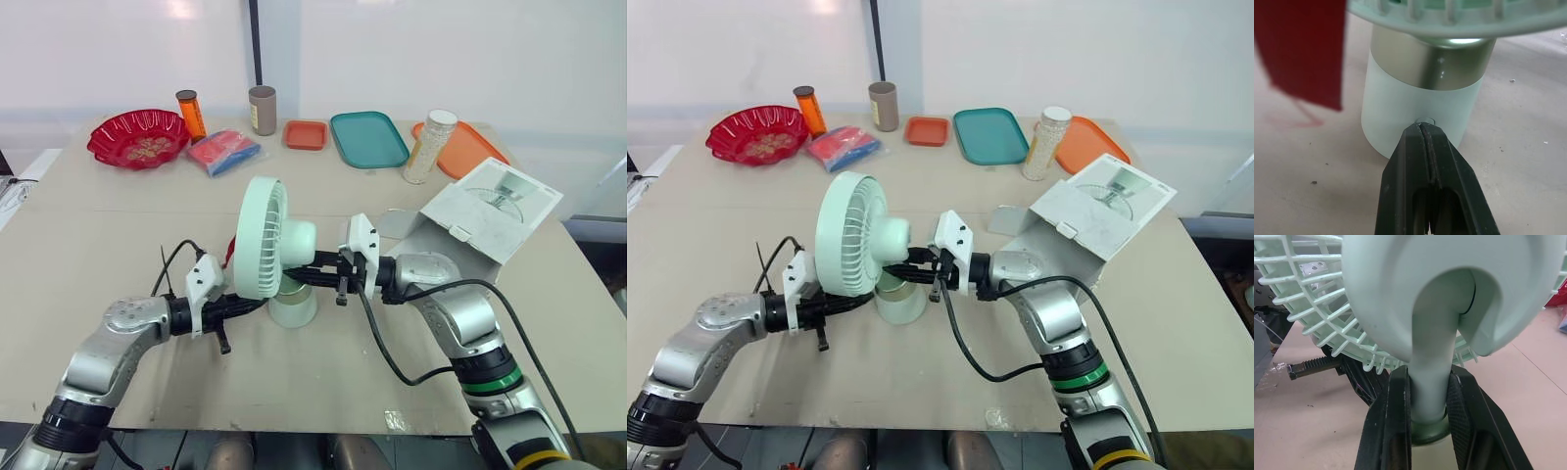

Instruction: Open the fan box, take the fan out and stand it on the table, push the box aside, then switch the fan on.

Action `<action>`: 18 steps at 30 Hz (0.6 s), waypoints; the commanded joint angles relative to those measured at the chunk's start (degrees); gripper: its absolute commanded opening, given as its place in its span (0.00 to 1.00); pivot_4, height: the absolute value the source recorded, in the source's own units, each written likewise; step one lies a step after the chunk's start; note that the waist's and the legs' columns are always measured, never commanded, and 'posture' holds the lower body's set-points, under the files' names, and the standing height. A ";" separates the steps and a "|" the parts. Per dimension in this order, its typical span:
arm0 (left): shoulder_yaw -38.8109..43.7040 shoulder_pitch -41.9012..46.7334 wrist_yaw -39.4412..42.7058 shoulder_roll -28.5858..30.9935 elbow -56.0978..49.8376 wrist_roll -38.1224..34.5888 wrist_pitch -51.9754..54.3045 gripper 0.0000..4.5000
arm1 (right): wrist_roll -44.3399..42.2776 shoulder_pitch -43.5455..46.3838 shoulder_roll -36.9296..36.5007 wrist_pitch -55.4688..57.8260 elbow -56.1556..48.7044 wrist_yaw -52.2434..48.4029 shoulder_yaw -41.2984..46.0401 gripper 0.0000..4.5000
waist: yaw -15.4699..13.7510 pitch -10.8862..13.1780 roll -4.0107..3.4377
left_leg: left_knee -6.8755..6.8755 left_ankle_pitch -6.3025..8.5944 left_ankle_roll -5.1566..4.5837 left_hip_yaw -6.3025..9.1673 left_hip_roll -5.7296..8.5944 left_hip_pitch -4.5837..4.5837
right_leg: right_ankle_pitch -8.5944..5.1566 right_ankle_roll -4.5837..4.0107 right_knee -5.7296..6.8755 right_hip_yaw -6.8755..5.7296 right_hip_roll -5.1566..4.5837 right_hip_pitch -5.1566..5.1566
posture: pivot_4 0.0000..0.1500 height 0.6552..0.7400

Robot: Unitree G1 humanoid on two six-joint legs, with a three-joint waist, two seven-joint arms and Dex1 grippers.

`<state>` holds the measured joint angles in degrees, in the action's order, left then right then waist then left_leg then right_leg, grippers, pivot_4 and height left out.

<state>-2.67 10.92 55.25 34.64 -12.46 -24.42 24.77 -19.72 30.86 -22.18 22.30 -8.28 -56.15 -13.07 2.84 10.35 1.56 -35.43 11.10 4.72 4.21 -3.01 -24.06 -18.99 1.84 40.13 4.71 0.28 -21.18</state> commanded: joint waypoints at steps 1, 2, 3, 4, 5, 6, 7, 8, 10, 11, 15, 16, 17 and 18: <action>4.59 -1.38 -0.08 2.17 -2.87 -1.95 -0.19 0.02 | 0.87 0.57 -0.25 -0.37 1.47 0.11 -0.22 0.13 | 0.05 0.00 -0.01 | 0.00 0.00 0.00 0.00 -0.01 0.01 | 0.00 0.00 0.00 0.00 0.01 0.00 | 1.00 1.00; 6.14 -2.13 0.10 3.09 -3.39 -2.59 0.14 0.02 | 0.76 0.74 -0.44 -0.50 1.77 -0.05 0.06 0.13 | 0.15 0.00 0.00 | 0.01 0.00 0.00 0.00 -0.01 0.01 | 0.00 -0.01 0.00 0.01 0.01 0.00 | 1.00 1.00; 7.88 -2.90 0.20 3.93 -3.85 -3.31 0.47 0.02 | 0.58 0.86 -0.70 -0.57 1.97 -0.22 0.39 0.13 | 0.20 0.00 0.00 | 0.01 0.00 0.00 -0.01 -0.02 0.01 | 0.01 -0.01 0.00 0.02 0.01 0.00 | 1.00 1.00; 8.93 -3.42 0.18 4.47 -4.21 -3.85 0.70 0.02 | 0.43 0.91 -0.90 -0.64 2.07 -0.35 0.61 0.13 | 0.25 0.00 -0.01 | 0.01 0.00 0.00 -0.01 -0.03 0.02 | 0.00 -0.01 0.00 0.02 0.02 0.00 | 1.00 1.00; 10.07 -3.92 0.09 5.04 -4.32 -4.35 0.90 0.02 | 0.37 1.00 -1.12 -0.79 2.23 -0.48 0.82 0.13 | 0.21 0.00 -0.02 | 0.03 0.00 0.00 -0.01 -0.06 0.02 | 0.01 -0.03 0.00 0.02 0.04 -0.01 | 1.00 1.00; 11.32 -4.53 0.13 5.64 -4.19 -4.77 0.84 0.02 | 0.33 1.15 -1.38 -0.95 2.48 -0.66 1.09 0.13 | 0.16 0.00 -0.02 | 0.03 0.00 0.00 0.00 -0.07 0.04 | 0.01 -0.03 0.00 0.00 0.04 -0.01 | 1.00 1.00; 12.07 -4.95 0.10 6.04 -4.12 -5.06 0.80 0.02 | 0.30 1.24 -1.58 -1.10 2.68 -0.83 1.28 0.13 | 0.11 0.00 -0.02 | 0.03 0.00 0.00 0.00 -0.07 0.04 | 0.01 -0.03 0.00 -0.01 0.04 -0.01 | 1.00 1.00; 13.21 -5.45 0.15 6.50 -3.96 -5.46 0.80 0.02 | 0.18 1.43 -1.81 -1.22 2.93 -0.98 1.55 0.13 | 0.06 0.00 -0.01 | 0.03 0.00 0.00 -0.01 -0.06 0.04 | 0.01 -0.03 0.00 0.00 0.03 0.00 | 1.00 1.00; 16.33 -6.63 -0.17 7.34 -3.93 -6.64 1.29 0.02 | -0.75 1.92 -2.37 -1.23 3.36 -1.50 2.61 0.13 | 0.07 0.00 -0.01 | 0.02 0.00 0.00 -0.01 -0.05 0.04 | 0.01 -0.03 -0.01 0.01 0.03 0.01 | 1.00 1.00; 17.33 -7.03 -0.44 7.58 -4.04 -7.11 1.47 0.02 | -1.21 2.07 -2.63 -1.25 3.52 -1.77 3.03 0.13 | -0.02 0.00 -0.01 | 0.03 0.00 0.00 -0.01 -0.06 0.03 | 0.01 -0.03 -0.01 0.01 0.03 0.00 | 1.00 1.00; 20.39 -9.21 -1.60 8.15 -4.96 -8.18 2.32 0.02 | -3.52 2.40 -3.70 -0.89 3.63 -3.47 4.28 0.13 | -0.17 0.01 -0.01 | 0.03 0.00 0.00 -0.01 -0.06 0.01 | 0.01 -0.03 -0.02 0.00 0.01 0.00 | 1.00 1.00; 20.76 -9.76 -1.74 8.26 -5.39 -8.27 2.34 0.02 | -3.80 2.39 -4.02 -0.92 3.65 -3.94 4.33 0.13 | -0.23 0.01 -0.01 | 0.03 0.00 0.00 -0.01 -0.02 -0.01 | 0.00 -0.02 -0.04 -0.01 -0.03 0.00 | 1.00 1.00; 21.20 -10.26 -1.85 8.29 -5.91 -8.57 2.52 0.02 | -3.87 2.42 -4.26 -1.00 3.70 -4.22 4.31 0.13 | -0.25 0.01 -0.01 | 0.03 0.00 0.00 -0.01 -0.01 -0.03 | -0.01 0.00 -0.04 -0.01 -0.05 0.00 | 1.00 1.00; 21.51 -10.59 -2.35 8.21 -6.53 -8.94 3.15 0.02 | -3.89 2.53 -4.49 -1.11 3.97 -4.35 4.39 0.13 | -0.25 0.01 -0.01 | 0.03 0.00 0.00 -0.01 0.00 -0.03 | -0.01 0.01 -0.05 -0.01 -0.06 0.00 | 1.00 1.00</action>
<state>16.70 0.33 53.60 42.05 -16.28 -32.05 27.71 -23.36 32.31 -25.69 21.62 -4.17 -60.22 -11.01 2.59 10.36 1.55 -35.40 11.10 4.72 4.21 -3.01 -24.10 -19.00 1.84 40.08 4.69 0.22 -21.19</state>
